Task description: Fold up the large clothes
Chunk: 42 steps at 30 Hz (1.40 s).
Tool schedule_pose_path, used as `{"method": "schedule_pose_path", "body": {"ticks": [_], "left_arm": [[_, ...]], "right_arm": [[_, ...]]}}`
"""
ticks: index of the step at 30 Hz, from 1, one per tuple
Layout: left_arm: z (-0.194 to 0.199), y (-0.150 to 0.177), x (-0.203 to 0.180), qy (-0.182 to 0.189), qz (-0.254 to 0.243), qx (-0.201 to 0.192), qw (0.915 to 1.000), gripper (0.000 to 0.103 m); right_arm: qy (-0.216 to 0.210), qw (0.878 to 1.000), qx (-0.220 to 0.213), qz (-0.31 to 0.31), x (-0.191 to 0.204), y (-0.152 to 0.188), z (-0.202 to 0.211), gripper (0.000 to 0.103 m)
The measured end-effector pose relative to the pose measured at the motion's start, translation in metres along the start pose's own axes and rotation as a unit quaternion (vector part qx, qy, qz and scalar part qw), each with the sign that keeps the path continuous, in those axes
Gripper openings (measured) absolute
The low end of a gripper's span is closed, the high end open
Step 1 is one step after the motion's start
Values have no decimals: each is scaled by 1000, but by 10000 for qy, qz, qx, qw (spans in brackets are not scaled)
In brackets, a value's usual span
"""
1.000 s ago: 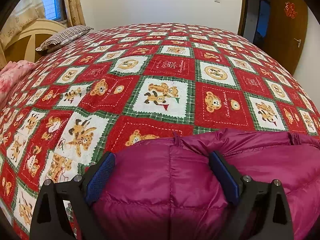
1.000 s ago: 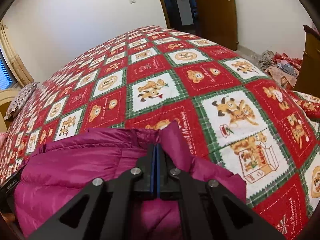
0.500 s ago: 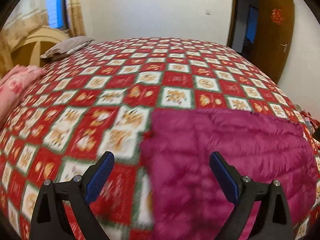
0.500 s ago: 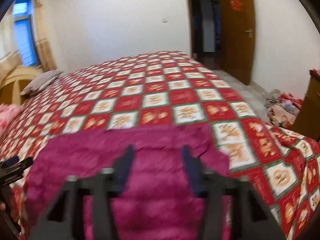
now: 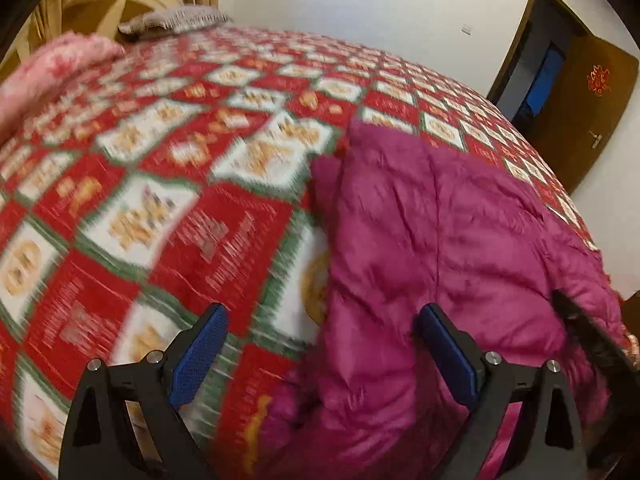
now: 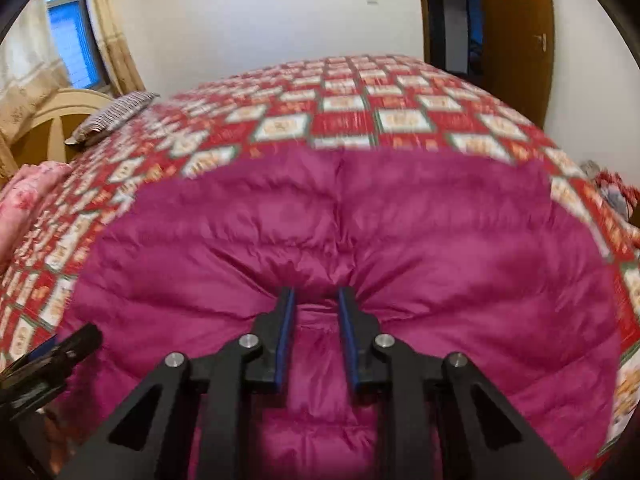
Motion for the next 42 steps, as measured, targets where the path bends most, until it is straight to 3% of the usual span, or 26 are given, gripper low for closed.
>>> {"method": "schedule_pose_path", "body": {"ticks": [5, 12, 17, 22, 28, 33, 37, 42], "left_arm": [[-1, 3, -8, -8, -5, -149, 9999, 96], [-4, 5, -13, -312, -192, -282, 9989, 97], [-4, 5, -13, -385, -229, -249, 9987, 97], [-5, 5, -14, -400, -268, -244, 9985, 97], [-4, 5, -15, -460, -305, -242, 9982, 97], [-5, 5, -15, -436, -281, -191, 9985, 97], [-5, 4, -15, -397, -244, -175, 9988, 97], [-4, 2, -20, -104, -63, -125, 9998, 97]], "right_arm": [[107, 9997, -40, 226, 1, 5, -1, 24], [190, 9992, -113, 327, 2, 8, -1, 24], [256, 9990, -15, 367, 4, 7, 0, 24], [205, 9979, -187, 584, 17, 15, 29, 24], [170, 9986, -13, 511, 9, 27, 15, 24], [155, 9986, 118, 487, 12, 24, 17, 24], [76, 9995, -176, 232, 6, -3, 29, 24], [-108, 9999, 12, -49, -2, -9, 3, 24]]}}
Point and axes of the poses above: each gripper's, at about its wrist camera, not at the fingertips, and z roughly against the way its jaws point, x to its left, y to its underside, the point moved 8 cm from there along -z, roughly the way its jaws point, and after that the axes turned 12 degrees about -y, right-handed, at the moved point
